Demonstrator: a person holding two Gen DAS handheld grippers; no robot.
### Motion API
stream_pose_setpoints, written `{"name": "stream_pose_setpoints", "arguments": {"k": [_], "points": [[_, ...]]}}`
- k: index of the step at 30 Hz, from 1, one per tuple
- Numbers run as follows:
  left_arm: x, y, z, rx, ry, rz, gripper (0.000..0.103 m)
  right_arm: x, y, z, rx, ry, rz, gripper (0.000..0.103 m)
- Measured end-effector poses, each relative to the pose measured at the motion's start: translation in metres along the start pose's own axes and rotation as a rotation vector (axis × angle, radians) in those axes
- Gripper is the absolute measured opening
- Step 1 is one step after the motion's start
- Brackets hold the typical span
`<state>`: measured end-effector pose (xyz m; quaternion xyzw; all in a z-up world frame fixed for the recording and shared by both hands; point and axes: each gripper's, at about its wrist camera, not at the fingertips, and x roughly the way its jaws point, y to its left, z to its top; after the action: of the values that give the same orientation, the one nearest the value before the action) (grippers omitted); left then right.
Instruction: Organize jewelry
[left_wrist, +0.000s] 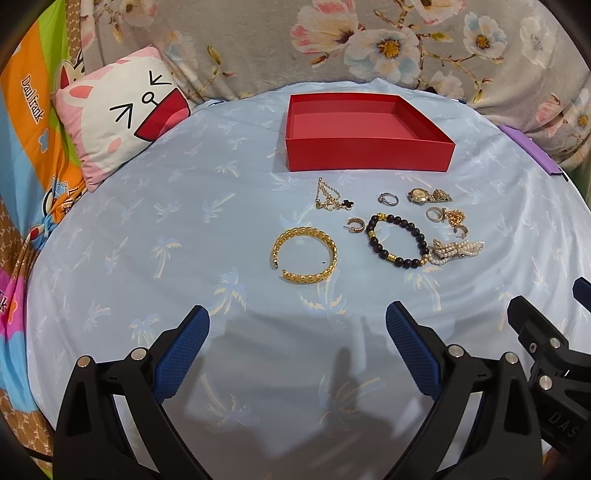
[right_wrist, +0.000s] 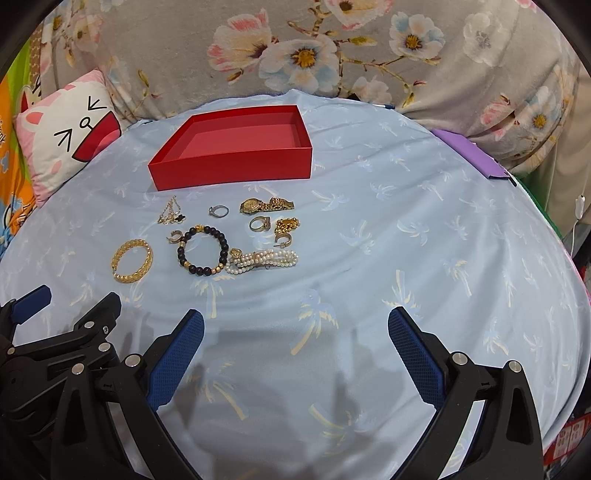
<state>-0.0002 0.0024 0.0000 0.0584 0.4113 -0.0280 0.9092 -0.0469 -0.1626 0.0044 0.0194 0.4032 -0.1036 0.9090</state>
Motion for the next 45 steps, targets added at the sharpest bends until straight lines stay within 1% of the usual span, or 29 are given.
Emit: {"name": "stream_pose_setpoints", "arguments": {"k": [45], "points": [[-0.0047, -0.0003, 0.0028, 0.000, 0.000, 0.004, 0.094, -0.0043, 0.0003, 0.0027, -0.001, -0.013, 0.002, 0.098]]}}
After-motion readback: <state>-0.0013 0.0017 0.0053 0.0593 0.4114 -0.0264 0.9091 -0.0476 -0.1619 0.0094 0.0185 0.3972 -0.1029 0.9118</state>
